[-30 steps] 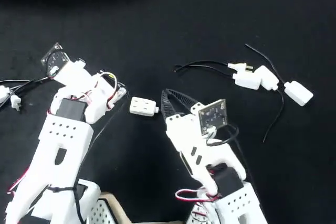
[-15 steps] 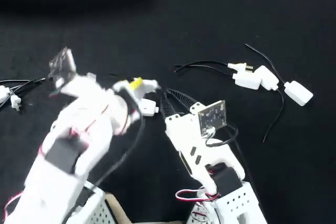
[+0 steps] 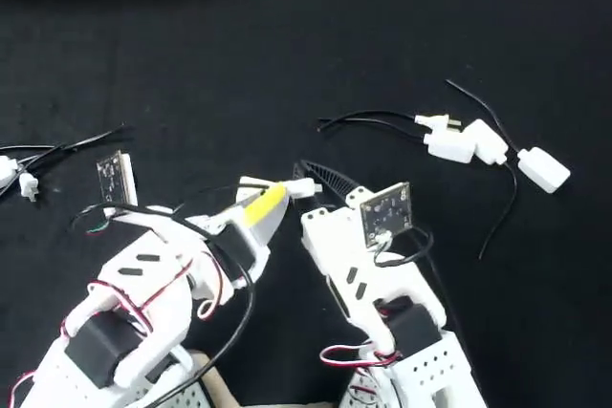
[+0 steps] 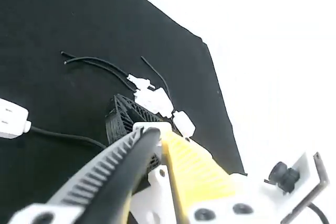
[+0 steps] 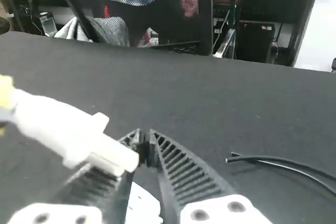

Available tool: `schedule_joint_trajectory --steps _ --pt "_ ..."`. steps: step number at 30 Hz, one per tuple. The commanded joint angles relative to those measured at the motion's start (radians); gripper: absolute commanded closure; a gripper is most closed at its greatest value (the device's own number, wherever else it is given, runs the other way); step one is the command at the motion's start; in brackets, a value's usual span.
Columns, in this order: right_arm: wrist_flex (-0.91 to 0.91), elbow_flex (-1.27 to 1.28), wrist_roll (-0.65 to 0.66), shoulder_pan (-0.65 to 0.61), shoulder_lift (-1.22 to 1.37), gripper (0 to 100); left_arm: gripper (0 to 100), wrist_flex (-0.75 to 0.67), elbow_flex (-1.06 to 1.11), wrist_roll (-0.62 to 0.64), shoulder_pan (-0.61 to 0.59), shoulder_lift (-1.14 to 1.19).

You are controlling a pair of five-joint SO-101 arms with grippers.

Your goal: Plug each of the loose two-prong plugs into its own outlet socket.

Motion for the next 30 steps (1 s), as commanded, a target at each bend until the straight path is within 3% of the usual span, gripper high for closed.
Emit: schedule_joint_trajectory --steps 1,9,15,30 --pt "-0.011 -0.021 0.006 0.012 -0.01 98.6 97 0.015 -0.002 -0.002 0.018 -0.009" --pt "-0.011 -0.019 0.006 0.012 -0.01 98.6 97 0.063 0.031 -0.003 -0.09 -0.011" --pt "-0.011 -0.018 0.006 0.012 -0.01 98.6 97 0.071 0.036 -0.003 -0.058 -0.011" --pt "-0.011 -0.018 0.006 0.005 -0.01 98.6 97 -0.017 0.039 -0.029 -0.182 -0.006"
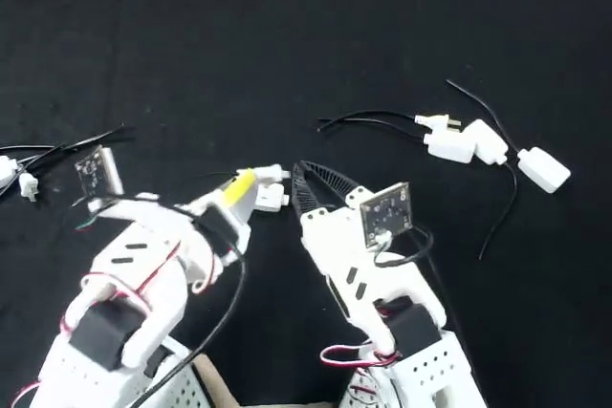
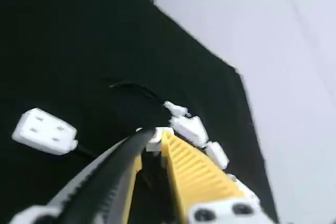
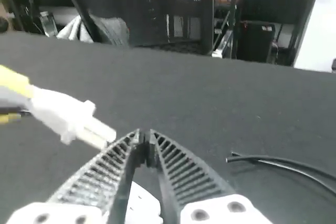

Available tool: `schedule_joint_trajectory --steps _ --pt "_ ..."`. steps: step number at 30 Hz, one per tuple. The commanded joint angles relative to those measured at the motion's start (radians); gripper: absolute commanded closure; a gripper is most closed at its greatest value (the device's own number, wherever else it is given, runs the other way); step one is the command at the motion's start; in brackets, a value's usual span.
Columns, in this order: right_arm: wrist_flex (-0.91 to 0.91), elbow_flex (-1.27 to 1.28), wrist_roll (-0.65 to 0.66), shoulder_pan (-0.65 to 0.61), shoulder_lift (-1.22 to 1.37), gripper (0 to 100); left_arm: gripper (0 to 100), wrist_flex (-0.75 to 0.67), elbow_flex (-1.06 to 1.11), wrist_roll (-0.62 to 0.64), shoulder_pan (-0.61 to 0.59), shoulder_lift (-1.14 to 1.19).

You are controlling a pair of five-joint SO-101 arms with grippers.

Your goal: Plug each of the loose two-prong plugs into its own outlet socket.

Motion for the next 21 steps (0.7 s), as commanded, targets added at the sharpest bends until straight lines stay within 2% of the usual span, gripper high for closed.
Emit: schedule_joint_trajectory --steps 1,8,14,21 --pt "-0.011 -0.018 0.006 0.006 -0.01 98.6 97 -0.02 -0.007 -0.006 0.01 0.002" --pt "0.003 -0.022 0.003 -0.011 -0.01 98.6 97 -0.026 0.027 -0.008 0.076 -0.005" --pt "0.008 -0.021 0.008 -0.051 -0.01 98.6 97 0.043 -0.008 -0.008 0.133 -0.006" --pt "0.005 -0.021 0.008 -0.048 -0.01 98.6 97 0.049 -0.022 -0.009 0.12 -0.006"
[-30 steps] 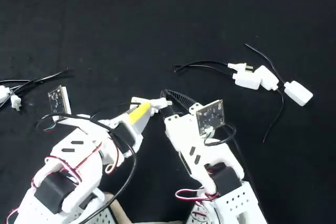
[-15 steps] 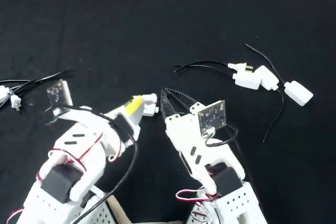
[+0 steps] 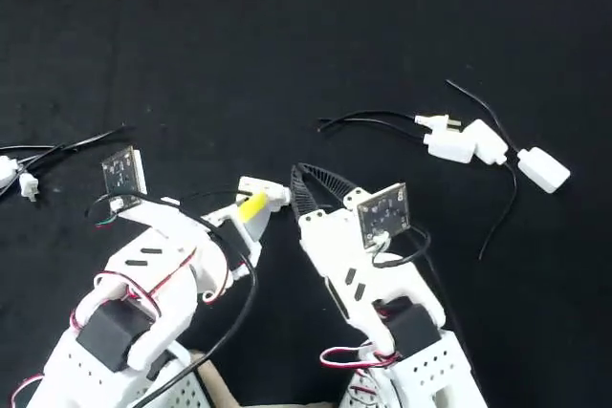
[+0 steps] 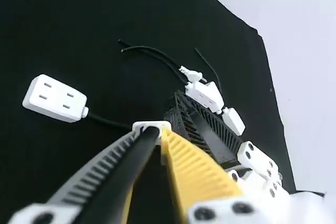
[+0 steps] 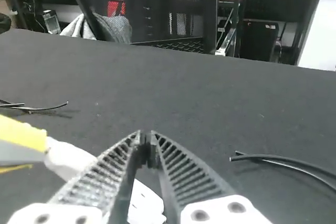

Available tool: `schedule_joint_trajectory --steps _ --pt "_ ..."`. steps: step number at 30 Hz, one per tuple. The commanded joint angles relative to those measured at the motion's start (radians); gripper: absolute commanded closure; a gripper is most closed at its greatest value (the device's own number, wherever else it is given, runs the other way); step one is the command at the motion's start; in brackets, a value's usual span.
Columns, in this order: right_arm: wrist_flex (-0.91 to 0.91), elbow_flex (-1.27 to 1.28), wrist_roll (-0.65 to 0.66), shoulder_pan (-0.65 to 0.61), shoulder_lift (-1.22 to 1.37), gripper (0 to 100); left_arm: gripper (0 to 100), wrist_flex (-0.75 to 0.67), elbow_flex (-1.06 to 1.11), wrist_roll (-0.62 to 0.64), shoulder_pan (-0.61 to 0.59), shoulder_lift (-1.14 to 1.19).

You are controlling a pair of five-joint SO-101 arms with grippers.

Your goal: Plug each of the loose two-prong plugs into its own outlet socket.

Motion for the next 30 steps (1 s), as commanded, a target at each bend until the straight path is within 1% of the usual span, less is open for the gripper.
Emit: schedule_joint_trajectory --steps 1,3,6,9,12,15,17,21,26,30 --pt "-0.006 -0.022 0.006 -0.029 -0.01 98.6 97 -0.038 -0.041 0.002 -0.01 -0.006" --pt "-0.003 -0.022 0.006 -0.029 -0.01 98.6 97 -0.075 -0.039 0.002 -0.087 -0.006" --pt "0.0 -0.022 0.006 -0.034 -0.01 98.6 97 -0.14 -0.039 -0.041 -0.199 -0.006" --pt "0.0 -0.021 0.006 -0.035 -0.01 98.6 97 -0.152 -0.039 -0.046 -0.216 -0.006" --pt "0.0 -0.021 0.006 -0.037 -0.01 98.6 97 -0.15 -0.039 -0.046 -0.194 -0.006" --pt "0.006 -0.022 0.006 -0.063 -0.01 98.6 97 -0.109 -0.045 -0.046 -0.151 -0.006" --pt "0.032 -0.033 0.025 -0.072 -0.01 98.6 97 -0.087 -0.061 -0.048 -0.16 -0.006" --pt "0.041 -0.039 0.071 -0.095 -0.01 98.6 97 -0.002 -0.113 -0.061 -0.156 -0.006" --pt "0.04 -0.039 0.077 -0.095 -0.01 98.6 97 0.124 -0.174 -0.087 -0.03 -0.008" --pt "0.04 -0.039 0.077 -0.091 -0.01 98.6 97 0.14 -0.17 -0.086 0.018 -0.008"
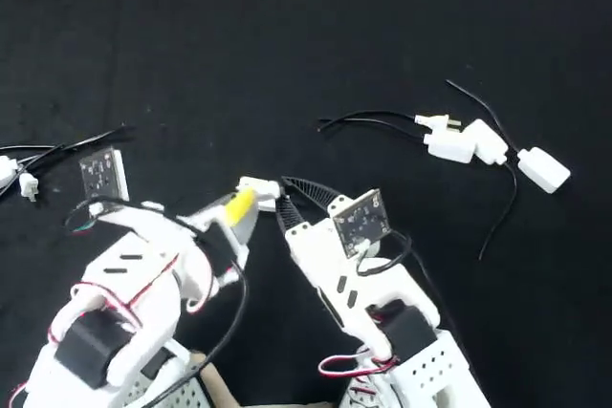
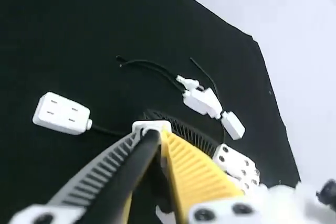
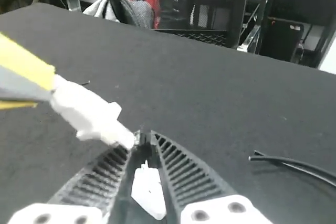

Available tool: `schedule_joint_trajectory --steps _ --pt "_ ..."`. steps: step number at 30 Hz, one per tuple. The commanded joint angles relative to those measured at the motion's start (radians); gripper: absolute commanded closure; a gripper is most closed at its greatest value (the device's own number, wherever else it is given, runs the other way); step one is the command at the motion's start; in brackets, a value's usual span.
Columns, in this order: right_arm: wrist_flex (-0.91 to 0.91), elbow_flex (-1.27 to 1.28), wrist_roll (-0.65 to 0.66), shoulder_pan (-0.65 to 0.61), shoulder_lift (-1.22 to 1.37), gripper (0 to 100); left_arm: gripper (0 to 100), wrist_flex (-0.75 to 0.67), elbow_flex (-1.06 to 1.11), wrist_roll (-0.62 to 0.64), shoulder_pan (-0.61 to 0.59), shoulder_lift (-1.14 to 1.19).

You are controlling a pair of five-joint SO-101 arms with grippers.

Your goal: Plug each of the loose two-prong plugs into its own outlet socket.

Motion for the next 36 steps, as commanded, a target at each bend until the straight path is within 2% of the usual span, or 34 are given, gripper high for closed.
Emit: schedule_joint_trajectory --steps 1,6,12,29,36 --pt "0.002 -0.039 0.005 -0.008 -0.01 98.6 97 0.018 -0.047 0.0 0.056 -0.002" --pt "0.002 -0.039 0.021 -0.008 -0.01 98.6 97 0.014 -0.047 -0.003 0.044 -0.002" --pt "0.005 -0.035 0.038 -0.031 -0.01 98.6 97 -0.069 -0.047 -0.005 -0.148 -0.002" --pt "0.097 -0.094 0.041 -0.049 -0.01 98.6 97 -0.072 0.005 -0.005 -0.133 -0.002" --pt "0.103 -0.097 0.083 -0.049 -0.01 98.6 97 -0.048 0.008 -0.04 -0.058 -0.002"
